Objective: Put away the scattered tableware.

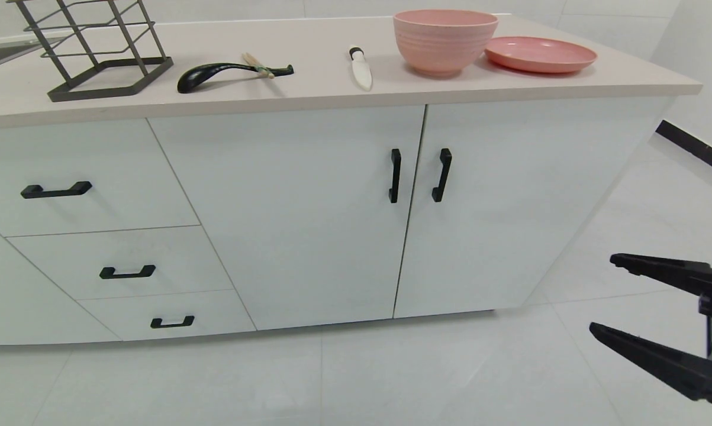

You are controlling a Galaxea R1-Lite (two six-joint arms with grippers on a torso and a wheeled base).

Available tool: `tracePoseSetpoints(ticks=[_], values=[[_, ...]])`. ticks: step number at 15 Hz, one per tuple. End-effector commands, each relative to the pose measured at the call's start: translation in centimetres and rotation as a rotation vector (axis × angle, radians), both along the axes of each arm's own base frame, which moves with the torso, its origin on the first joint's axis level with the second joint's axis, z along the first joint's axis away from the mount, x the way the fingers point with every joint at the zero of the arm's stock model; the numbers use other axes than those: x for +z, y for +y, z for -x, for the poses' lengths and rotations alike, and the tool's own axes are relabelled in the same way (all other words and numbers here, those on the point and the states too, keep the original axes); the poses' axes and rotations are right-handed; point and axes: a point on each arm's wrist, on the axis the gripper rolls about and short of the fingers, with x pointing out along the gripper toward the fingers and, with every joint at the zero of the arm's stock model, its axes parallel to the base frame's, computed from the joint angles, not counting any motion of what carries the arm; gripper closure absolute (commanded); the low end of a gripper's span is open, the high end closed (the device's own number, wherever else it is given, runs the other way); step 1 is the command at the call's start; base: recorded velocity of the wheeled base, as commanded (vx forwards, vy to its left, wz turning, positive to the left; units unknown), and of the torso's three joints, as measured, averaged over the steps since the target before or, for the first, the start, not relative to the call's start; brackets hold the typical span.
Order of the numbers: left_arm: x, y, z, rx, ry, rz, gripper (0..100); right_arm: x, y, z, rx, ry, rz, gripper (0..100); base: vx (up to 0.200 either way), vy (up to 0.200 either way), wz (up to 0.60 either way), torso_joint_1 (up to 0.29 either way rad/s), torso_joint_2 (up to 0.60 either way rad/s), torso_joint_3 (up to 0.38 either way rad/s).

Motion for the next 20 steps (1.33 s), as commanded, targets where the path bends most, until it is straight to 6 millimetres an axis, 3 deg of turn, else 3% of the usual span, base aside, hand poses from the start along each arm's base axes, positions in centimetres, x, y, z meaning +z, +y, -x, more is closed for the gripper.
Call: tracePoseSetpoints(ticks=[1,6,10,13,15,16,17,20], values=[[0.0,0.0,0.0,0.000,0.001,0.000,0,-0.1,0.9,-2.5,0.034,0.037,0.012,0,0.000,0.000,0.00,0.000,0.00,0.000],[0.0,0.0,0.0,0.000,-0.001,-0.002,0,-0.8,1.7,-5.6,0.032,-0.005,0.009,0,0.000,0.000,0.00,0.000,0.00,0.000],[0.0,0.0,0.0,-0.001,0.001,-0.002,0,-2.1,2.8,-9.7,0.015,-0.082,0.027,0,0.000,0.000,0.00,0.000,0.00,0.000],[0.0,0.0,0.0,-0.003,-0.001,-0.002,0,-0.9,3.1,-10.1,0.048,-0.213,-0.005,0,0.000,0.000,0.00,0.000,0.00,0.000],[0.0,0.0,0.0,-0.009,-0.001,-0.006,0,-0.6,2.9,-9.0,0.064,-0.255,-0.018,0,0.000,0.000,0.00,0.000,0.00,0.000],[0.7,0.0,0.1,-0.010,-0.064,-0.002,0,-0.7,2.7,-8.5,0.065,-0.258,-0.020,0,0.000,0.000,0.00,0.000,0.00,0.000],[5.1,0.0,1.3,-0.015,-0.374,0.006,0,-0.8,2.4,-7.4,0.065,-0.261,-0.020,0,0.000,0.000,0.00,0.000,0.00,0.000],[7.6,-0.3,2.2,-0.140,-0.380,-0.010,0,-0.6,2.2,-6.7,0.064,-0.275,-0.023,0,0.000,0.000,0.00,0.000,0.00,0.000]])
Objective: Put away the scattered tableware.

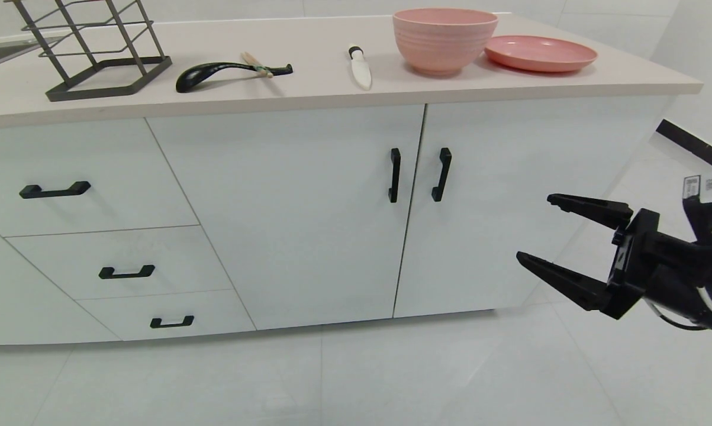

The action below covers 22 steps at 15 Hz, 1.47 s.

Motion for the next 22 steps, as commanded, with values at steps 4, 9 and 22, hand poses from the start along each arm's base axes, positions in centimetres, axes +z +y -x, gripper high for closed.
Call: tracePoseSetpoints(ticks=[4,9,22], values=[[7.0,-0.5,-3.0,-0.409,0.142,-0.093,0,-0.3,0.2,-0.5,0.016,0.013,0.003,0,0.000,0.000,0.00,0.000,0.00,0.000],[10.8,-2.1,-8.6,-0.588,0.253,-0.086,0,-0.4,0.2,-0.5,0.017,0.019,0.006,0,0.000,0.000,0.00,0.000,0.00,0.000],[5.6,-12.0,-21.9,-0.973,0.178,-0.444,0,-1.1,0.4,-1.3,0.045,0.055,0.010,0,0.000,0.000,0.00,0.000,0.00,0.000]])
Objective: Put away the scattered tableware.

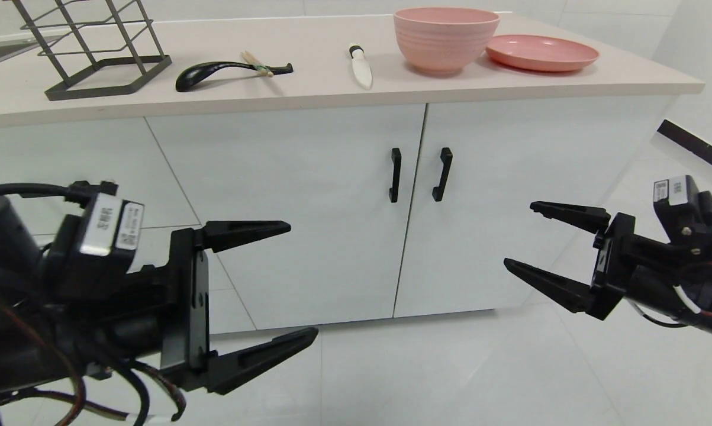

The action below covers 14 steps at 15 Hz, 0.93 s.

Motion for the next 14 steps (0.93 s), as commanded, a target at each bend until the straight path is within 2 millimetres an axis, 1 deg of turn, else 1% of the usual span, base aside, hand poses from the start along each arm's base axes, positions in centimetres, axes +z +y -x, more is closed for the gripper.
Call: tracePoseSetpoints(ticks=[1,3,4,5,7,9,10,12,14], values=[[0.1,-1.1,-1.7,0.018,0.032,-0.002,0,-0.1,0.0,0.0,0.001,0.001,0.001,0,0.000,0.000,0.00,0.000,0.00,0.000],[0.9,-2.2,-3.0,0.023,0.086,0.029,0,0.1,0.1,-0.1,0.002,-0.005,-0.002,0,0.000,0.000,0.00,0.000,0.00,0.000],[0.4,-2.6,-3.7,0.020,0.095,0.020,0,0.1,0.1,-0.2,0.004,0.008,-0.012,0,0.000,0.000,0.00,0.000,0.00,0.000],[-0.2,-2.9,-4.1,0.015,0.114,0.006,0,0.0,0.2,-0.3,0.006,0.031,-0.025,0,0.000,0.000,0.00,0.000,0.00,0.000],[-1.0,-3.5,-4.8,0.005,0.139,-0.010,0,0.0,0.3,-0.5,0.024,0.056,-0.043,0,0.000,0.000,0.00,0.000,0.00,0.000],[-1.1,-4.3,-5.4,-0.009,0.143,-0.012,0,-0.2,0.3,-1.1,0.027,0.063,-0.042,0,0.000,0.000,0.00,0.000,0.00,0.000],[-1.4,-5.2,-6.0,-0.024,0.148,-0.018,0,-0.5,0.5,-1.7,0.037,0.073,-0.039,0,0.000,0.000,0.00,0.000,0.00,0.000],[-2.3,-7.0,-5.8,-0.079,0.170,-0.037,0,-1.0,0.9,-2.8,0.083,0.087,-0.035,0,0.000,0.000,0.00,0.000,0.00,0.000],[-2.5,-7.8,-5.9,-0.095,0.172,-0.042,0,-1.3,1.2,-3.6,0.115,0.076,-0.034,0,0.000,0.000,0.00,0.000,0.00,0.000]])
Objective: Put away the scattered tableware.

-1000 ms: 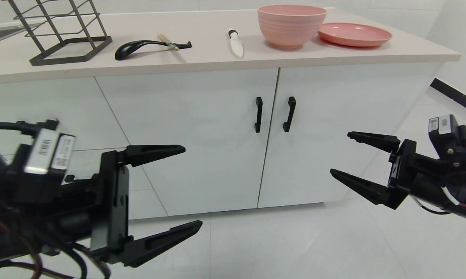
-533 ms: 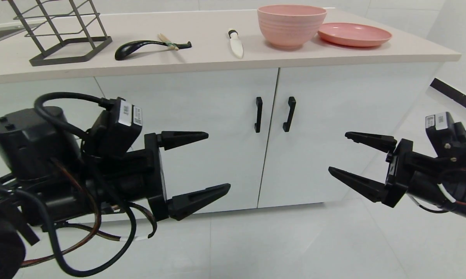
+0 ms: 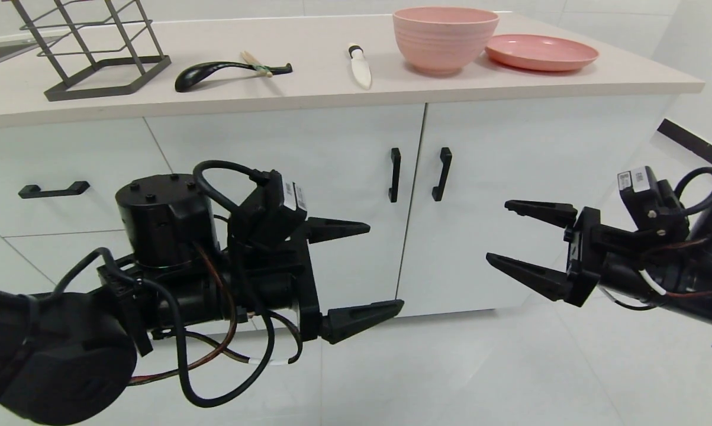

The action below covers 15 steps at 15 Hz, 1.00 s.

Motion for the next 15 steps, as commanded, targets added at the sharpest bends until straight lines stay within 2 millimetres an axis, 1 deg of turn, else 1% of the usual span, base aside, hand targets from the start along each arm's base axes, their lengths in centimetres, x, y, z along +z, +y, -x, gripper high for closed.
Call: tracePoseSetpoints(ticks=[1,3,4,5,7,9,12,14,15], values=[[-0.5,-0.8,-0.5,-0.010,0.011,-0.010,0,-1.0,0.4,-1.4,0.044,-0.018,-0.005,0,0.000,0.000,0.00,0.000,0.00,0.000],[-0.7,-1.2,-0.8,-0.015,0.015,-0.013,0,-1.7,0.5,-2.0,0.084,-0.033,-0.010,0,0.000,0.000,0.00,0.000,0.00,0.000],[-0.8,-1.9,-0.8,-0.032,0.013,-0.014,0,-2.2,0.5,-2.4,0.095,-0.028,-0.008,0,0.000,0.000,0.00,0.000,0.00,0.000],[-0.4,-3.2,-1.1,-0.060,-0.016,-0.003,0,-2.6,0.7,-2.9,0.107,-0.037,-0.010,0,0.000,0.000,0.00,0.000,0.00,0.000],[0.5,-5.2,-2.1,-0.096,-0.070,0.023,0,-2.9,0.9,-4.2,0.106,-0.046,-0.012,0,0.000,0.000,0.00,0.000,0.00,0.000],[0.6,-6.7,-2.7,-0.134,-0.105,0.033,0,-3.0,1.1,-5.4,0.101,-0.058,-0.014,0,0.000,0.000,0.00,0.000,0.00,0.000],[0.1,-7.3,-2.7,-0.157,-0.097,0.027,0,-3.1,1.5,-7.2,0.099,-0.087,-0.019,0,0.000,0.000,0.00,0.000,0.00,0.000],[0.2,-7.3,-3.1,-0.140,-0.096,0.029,0,-3.2,1.6,-8.3,0.109,-0.103,-0.022,0,0.000,0.000,0.00,0.000,0.00,0.000],[0.4,-7.4,-3.3,-0.123,-0.102,0.032,0,-3.3,1.4,-9.3,0.109,-0.116,-0.023,0,0.000,0.000,0.00,0.000,0.00,0.000]])
